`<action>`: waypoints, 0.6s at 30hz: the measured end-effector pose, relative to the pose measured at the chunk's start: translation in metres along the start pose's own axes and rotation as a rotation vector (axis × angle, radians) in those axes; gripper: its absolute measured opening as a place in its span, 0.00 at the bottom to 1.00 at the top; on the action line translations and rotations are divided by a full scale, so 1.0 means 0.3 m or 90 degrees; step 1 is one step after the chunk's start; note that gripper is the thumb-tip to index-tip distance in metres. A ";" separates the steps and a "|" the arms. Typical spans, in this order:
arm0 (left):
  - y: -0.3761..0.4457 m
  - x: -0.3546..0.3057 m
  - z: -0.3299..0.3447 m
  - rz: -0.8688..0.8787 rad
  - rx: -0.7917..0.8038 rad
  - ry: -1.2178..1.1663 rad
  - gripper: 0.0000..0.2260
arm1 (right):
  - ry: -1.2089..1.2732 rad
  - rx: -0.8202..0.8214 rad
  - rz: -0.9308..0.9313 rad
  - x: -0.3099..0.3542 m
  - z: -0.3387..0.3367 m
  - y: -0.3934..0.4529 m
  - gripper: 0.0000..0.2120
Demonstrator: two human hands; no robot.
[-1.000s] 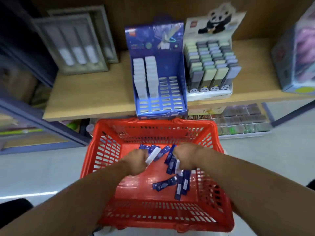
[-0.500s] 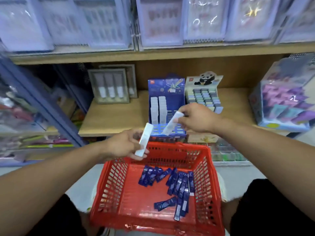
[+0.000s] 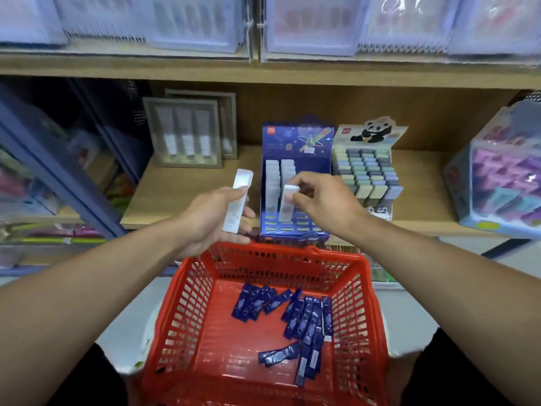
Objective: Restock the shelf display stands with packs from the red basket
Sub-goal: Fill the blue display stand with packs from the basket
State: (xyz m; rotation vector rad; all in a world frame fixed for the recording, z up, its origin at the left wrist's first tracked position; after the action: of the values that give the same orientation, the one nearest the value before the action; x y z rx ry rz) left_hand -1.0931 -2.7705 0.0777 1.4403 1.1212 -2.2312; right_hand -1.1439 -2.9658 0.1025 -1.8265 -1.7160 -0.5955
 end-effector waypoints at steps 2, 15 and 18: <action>0.009 0.000 -0.019 -0.007 -0.028 0.025 0.19 | -0.018 -0.008 -0.020 0.016 0.003 0.007 0.05; 0.063 0.059 -0.027 -0.042 -0.077 0.079 0.17 | -0.042 -0.033 -0.097 0.034 0.035 0.030 0.05; 0.073 0.061 -0.037 -0.022 -0.094 0.082 0.13 | -0.081 -0.040 -0.107 0.039 0.038 0.023 0.06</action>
State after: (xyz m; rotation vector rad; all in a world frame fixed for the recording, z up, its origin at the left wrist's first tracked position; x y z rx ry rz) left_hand -1.0817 -2.7737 0.0493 1.5306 1.3307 -2.0544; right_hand -1.1367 -2.9497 0.1009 -1.8093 -1.9700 -0.6187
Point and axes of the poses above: each hand's wrist, its own y-axis towards the middle knuckle, its own z-axis out of the palm, x = y × z, the point moved 6 cm from there along y, towards the middle knuckle, and after that the axes turned 13 degrees about x, right-handed, at the moved point
